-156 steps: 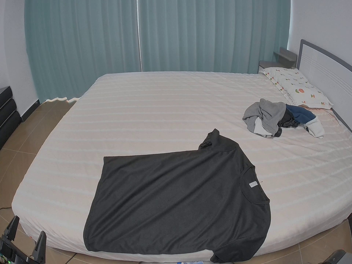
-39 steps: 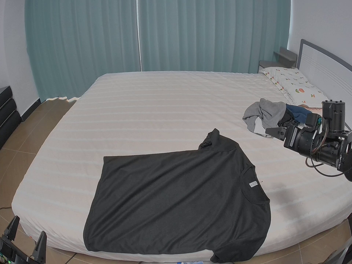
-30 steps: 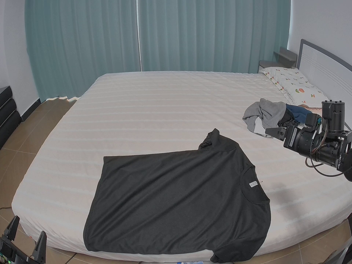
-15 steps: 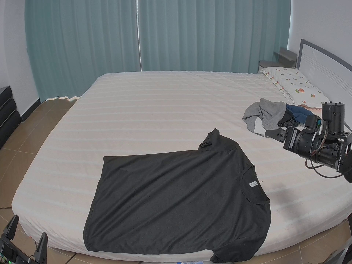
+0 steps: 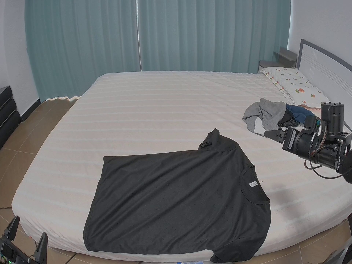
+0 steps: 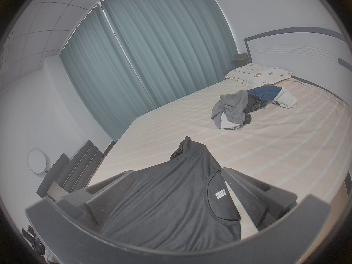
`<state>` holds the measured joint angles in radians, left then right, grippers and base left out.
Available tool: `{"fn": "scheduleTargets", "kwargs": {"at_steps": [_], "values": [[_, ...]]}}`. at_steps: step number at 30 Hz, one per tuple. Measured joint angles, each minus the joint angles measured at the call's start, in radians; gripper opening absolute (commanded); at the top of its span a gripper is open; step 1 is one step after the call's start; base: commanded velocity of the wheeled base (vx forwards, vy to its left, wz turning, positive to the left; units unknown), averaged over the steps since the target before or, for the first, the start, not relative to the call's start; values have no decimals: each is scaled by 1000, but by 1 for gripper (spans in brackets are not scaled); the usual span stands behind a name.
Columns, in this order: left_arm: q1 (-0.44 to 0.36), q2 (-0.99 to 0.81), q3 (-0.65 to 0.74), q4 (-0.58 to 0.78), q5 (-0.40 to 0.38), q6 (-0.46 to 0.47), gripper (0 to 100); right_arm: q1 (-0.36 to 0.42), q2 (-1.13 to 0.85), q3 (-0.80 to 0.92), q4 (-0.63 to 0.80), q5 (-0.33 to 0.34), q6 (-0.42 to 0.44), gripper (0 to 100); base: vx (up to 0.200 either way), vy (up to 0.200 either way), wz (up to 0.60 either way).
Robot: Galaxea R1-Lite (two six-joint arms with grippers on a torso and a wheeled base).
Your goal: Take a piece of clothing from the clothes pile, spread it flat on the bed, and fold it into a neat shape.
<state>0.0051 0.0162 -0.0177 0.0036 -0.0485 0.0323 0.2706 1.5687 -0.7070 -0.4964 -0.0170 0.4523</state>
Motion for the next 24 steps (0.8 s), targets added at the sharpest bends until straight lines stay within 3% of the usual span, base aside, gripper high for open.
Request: {"fn": "scheduleTargets", "kwargs": {"at_steps": [24], "values": [[0, 0, 0, -6, 26, -20, 100, 0, 0, 11, -2, 0, 0, 100, 0, 0, 0]]}}
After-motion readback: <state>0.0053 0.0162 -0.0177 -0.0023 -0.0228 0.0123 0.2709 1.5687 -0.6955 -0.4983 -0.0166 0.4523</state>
